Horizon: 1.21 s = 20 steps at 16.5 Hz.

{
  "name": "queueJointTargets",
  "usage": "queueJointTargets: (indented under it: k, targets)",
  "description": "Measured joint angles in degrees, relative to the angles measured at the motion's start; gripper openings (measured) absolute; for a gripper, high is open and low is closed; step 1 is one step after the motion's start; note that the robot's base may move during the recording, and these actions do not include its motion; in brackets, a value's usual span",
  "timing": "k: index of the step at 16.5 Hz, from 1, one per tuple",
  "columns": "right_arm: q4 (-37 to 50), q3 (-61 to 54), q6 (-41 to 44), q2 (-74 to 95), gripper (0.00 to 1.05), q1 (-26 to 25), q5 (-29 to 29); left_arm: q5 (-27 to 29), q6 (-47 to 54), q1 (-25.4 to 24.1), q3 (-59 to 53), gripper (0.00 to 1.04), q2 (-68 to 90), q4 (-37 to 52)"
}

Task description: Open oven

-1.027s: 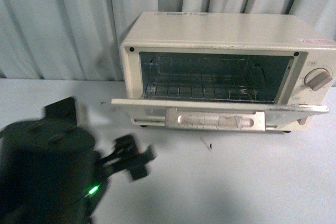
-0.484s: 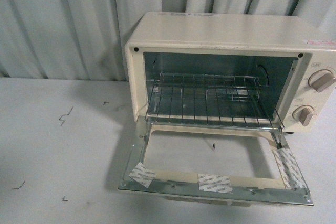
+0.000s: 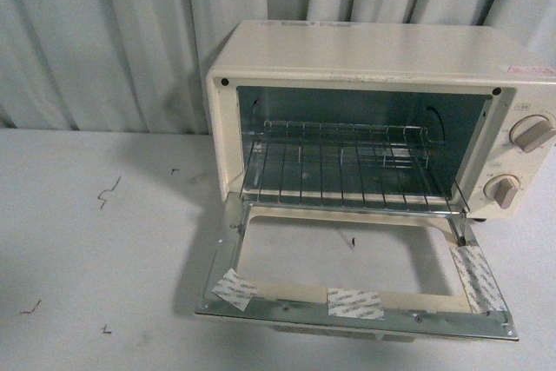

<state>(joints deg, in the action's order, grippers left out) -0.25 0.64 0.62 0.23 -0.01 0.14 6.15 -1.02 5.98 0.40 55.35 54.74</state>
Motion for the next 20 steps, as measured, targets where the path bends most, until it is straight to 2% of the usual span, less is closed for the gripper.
queueJointTargets:
  k: [4, 5, 6, 13, 20]
  targets:
    - [0.0, 0.0, 0.0, 0.0, 0.98, 0.0, 0.0, -0.74, 0.0, -0.57, -0.02, 0.02, -3.85, -3.45]
    - [0.0, 0.0, 0.0, 0.0, 0.98, 0.0, 0.0, -4.9, 0.02, -4.26, 0.04, 0.02, -9.4, -10.34]
    - [-0.02, 0.0, 0.0, 0.0, 0.98, 0.0, 0.0, -5.16, 0.0, -6.29, 0.04, 0.02, -15.21, -16.09]
    - [0.0, 0.0, 0.0, 0.0, 0.98, 0.0, -0.04, -6.14, 0.02, -5.92, 0.04, 0.02, -33.16, -32.72]
    - [0.0, 0.0, 0.0, 0.0, 0.98, 0.0, -0.04, -6.12, 0.02, -5.92, 0.04, 0.02, -42.95, -42.34]
